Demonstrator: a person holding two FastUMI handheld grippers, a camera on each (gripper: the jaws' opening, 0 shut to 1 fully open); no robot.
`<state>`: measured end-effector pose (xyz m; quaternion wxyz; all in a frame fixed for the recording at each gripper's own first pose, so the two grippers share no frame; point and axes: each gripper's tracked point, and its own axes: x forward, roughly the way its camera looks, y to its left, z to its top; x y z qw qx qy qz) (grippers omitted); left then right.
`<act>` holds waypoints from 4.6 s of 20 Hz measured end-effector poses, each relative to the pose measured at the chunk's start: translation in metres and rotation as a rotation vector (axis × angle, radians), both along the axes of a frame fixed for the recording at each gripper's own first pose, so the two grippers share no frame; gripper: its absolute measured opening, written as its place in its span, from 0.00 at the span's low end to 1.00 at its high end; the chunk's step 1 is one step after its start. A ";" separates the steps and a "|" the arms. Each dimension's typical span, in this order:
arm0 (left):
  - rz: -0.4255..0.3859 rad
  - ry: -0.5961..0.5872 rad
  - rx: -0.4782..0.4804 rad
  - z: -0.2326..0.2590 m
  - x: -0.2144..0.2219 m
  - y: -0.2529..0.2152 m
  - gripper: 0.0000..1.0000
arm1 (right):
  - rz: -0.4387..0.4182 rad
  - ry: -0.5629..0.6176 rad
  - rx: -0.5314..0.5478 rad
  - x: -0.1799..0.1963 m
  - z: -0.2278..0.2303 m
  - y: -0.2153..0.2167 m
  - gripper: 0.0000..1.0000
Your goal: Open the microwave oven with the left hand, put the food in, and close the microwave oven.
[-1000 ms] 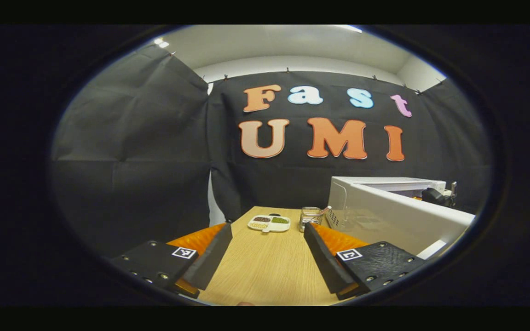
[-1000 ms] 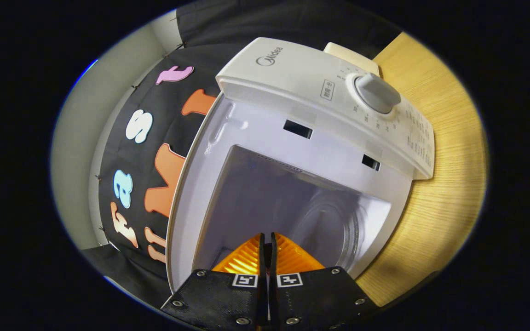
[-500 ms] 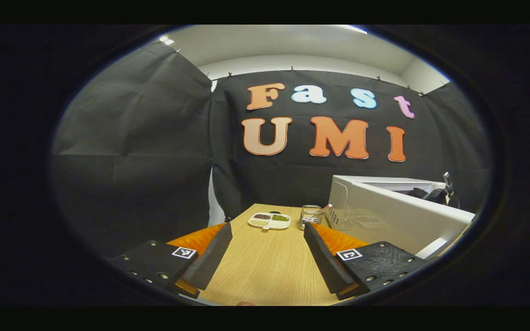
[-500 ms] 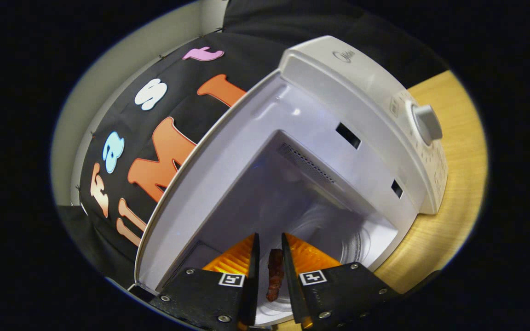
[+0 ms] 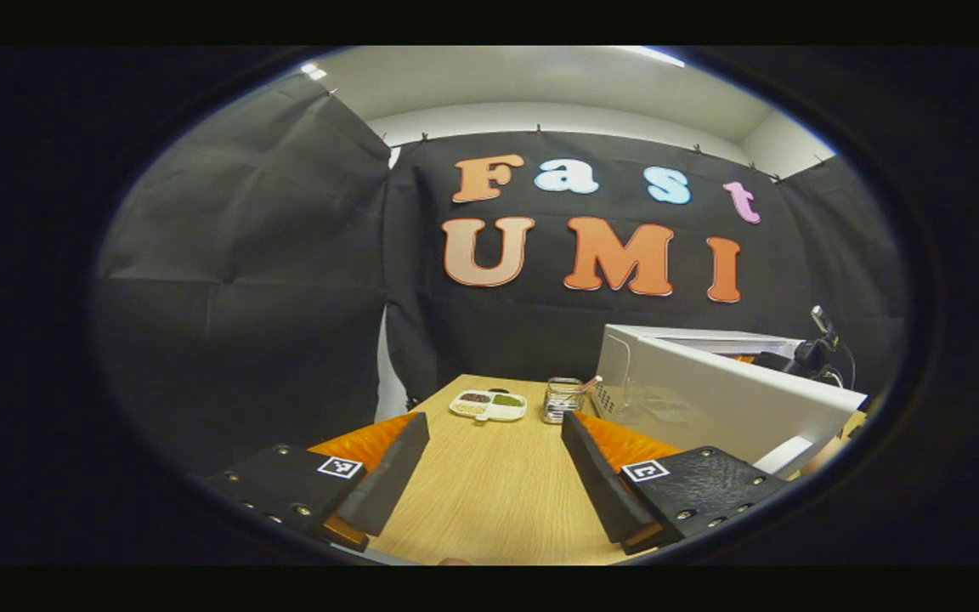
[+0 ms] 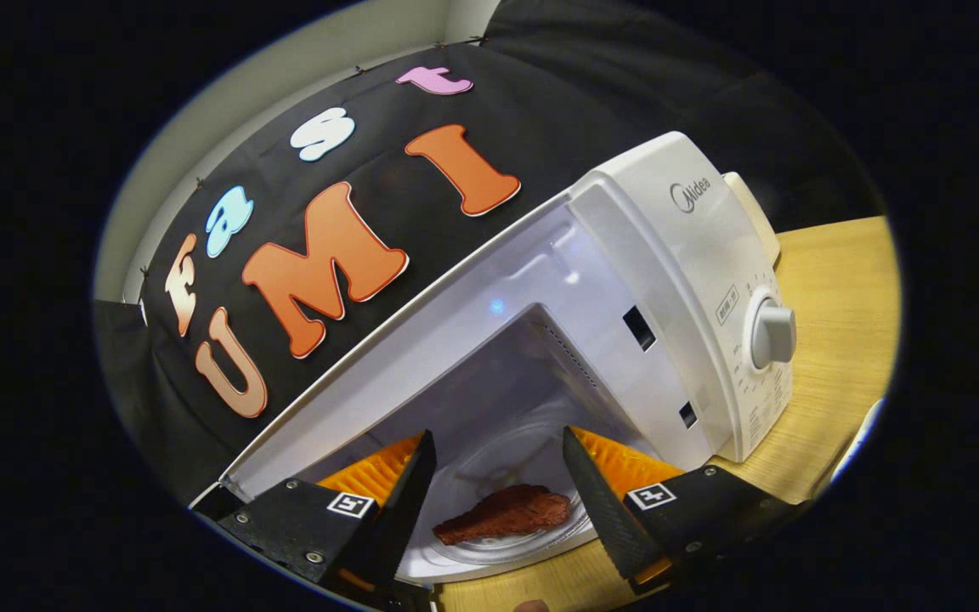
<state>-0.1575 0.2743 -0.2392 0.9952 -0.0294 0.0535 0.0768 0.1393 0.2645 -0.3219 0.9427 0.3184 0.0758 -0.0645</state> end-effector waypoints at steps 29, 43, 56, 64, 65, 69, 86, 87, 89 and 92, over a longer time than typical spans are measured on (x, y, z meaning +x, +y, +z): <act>-0.365 0.123 -0.047 -0.059 0.009 -0.130 0.01 | 0.071 -0.070 -0.589 -0.142 0.157 -0.188 0.95; -0.553 0.132 -0.053 -0.066 0.047 -0.252 0.01 | 0.021 -0.016 -0.599 -0.164 0.165 -0.268 0.95; -0.578 0.073 -0.064 -0.055 0.121 -0.329 0.01 | -0.018 -0.017 -0.588 -0.176 0.175 -0.302 0.94; -0.510 0.044 -0.062 -0.058 0.176 -0.356 0.01 | -0.069 0.019 -0.556 -0.184 0.168 -0.332 0.95; -0.503 0.042 -0.063 -0.060 0.181 -0.363 0.02 | -0.075 0.024 -0.549 -0.186 0.166 -0.336 0.95; -0.475 0.041 -0.041 -0.067 0.205 -0.375 0.01 | -0.090 0.044 -0.550 -0.188 0.160 -0.343 0.95; -0.401 0.087 0.044 -0.047 0.216 -0.367 0.06 | -0.063 0.058 -0.547 -0.196 0.155 -0.335 0.95; -0.413 0.089 0.042 -0.034 0.210 -0.363 0.01 | -0.062 0.055 -0.546 -0.195 0.158 -0.334 0.95; -0.432 0.081 0.031 -0.004 0.195 -0.353 0.01 | -0.058 0.052 -0.546 -0.195 0.161 -0.333 0.95; -0.438 0.058 -0.002 0.049 0.184 -0.331 0.00 | -0.042 0.044 -0.544 -0.193 0.167 -0.327 0.95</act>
